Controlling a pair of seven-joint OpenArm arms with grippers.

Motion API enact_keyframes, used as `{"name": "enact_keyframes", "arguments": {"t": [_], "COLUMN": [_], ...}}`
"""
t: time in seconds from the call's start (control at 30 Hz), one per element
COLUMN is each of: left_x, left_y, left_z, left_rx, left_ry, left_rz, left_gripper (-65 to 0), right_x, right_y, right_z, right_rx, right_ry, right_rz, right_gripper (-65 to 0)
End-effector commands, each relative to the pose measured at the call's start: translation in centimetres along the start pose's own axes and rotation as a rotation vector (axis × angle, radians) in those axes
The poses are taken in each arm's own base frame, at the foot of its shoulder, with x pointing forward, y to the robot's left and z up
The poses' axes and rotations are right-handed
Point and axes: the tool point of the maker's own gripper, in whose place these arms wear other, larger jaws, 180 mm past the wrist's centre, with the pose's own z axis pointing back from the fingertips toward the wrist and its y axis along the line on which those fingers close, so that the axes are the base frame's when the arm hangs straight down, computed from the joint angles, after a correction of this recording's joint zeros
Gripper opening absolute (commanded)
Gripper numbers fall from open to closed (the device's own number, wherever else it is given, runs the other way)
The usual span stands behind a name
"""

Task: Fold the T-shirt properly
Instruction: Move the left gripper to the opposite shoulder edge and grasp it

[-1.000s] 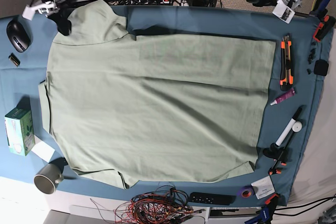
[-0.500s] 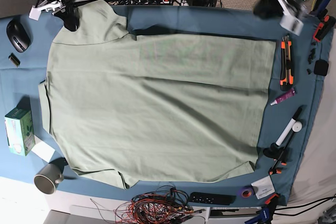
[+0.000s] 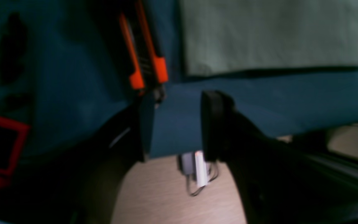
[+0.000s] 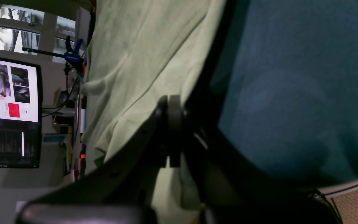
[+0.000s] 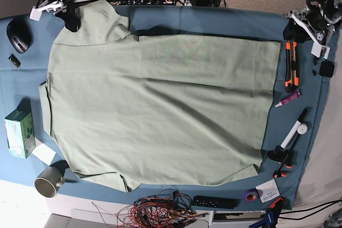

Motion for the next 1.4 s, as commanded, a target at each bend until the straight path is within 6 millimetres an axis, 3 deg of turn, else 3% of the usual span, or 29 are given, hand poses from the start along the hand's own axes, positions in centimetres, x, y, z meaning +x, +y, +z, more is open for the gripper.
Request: {"name": "enact_keyframes", "arguments": {"t": [0.0, 0.37, 0.57, 0.77, 1.03, 1.2, 1.37], "left_x": [0.8, -0.3, -0.4, -0.5, -0.6, -1.8, -2.4], "left_y": [0.0, -2.1, -2.9, -1.5, -1.3, 1.7, 2.9], "left_z": [0.2, -1.4, -4.1, -6.1, -6.4, -6.5, -6.4], "left_rx": [-0.019, -0.11, -0.112, -0.11, -0.111, 0.061, 0.125], "left_ry": [-0.025, -0.044, -0.027, -0.004, 0.005, 0.066, 0.098], "left_rz": [0.008, 0.134, 0.124, 0.182, 0.189, 0.148, 0.093], "left_gripper": [-39.2, -39.3, -39.4, -39.4, -39.4, -39.4, -39.4], "right_x": [-2.0, -2.0, -2.0, -2.0, -2.0, -2.0, -2.0], "right_y": [-1.8, -1.8, -1.8, -1.8, -1.8, -1.8, -1.8], "right_z": [0.6, 0.6, 0.6, 0.6, 0.6, 0.6, 0.6], "right_rx": [-0.092, -0.092, -0.092, -0.092, -0.092, -0.092, -0.092], "right_ry": [0.107, 0.106, 0.106, 0.106, 0.106, 0.106, 0.106], "right_rz": [0.02, 0.02, 0.02, 0.02, 0.02, 0.02, 0.019], "right_gripper": [-65.0, -65.0, -65.0, -65.0, -65.0, -65.0, -65.0]}}
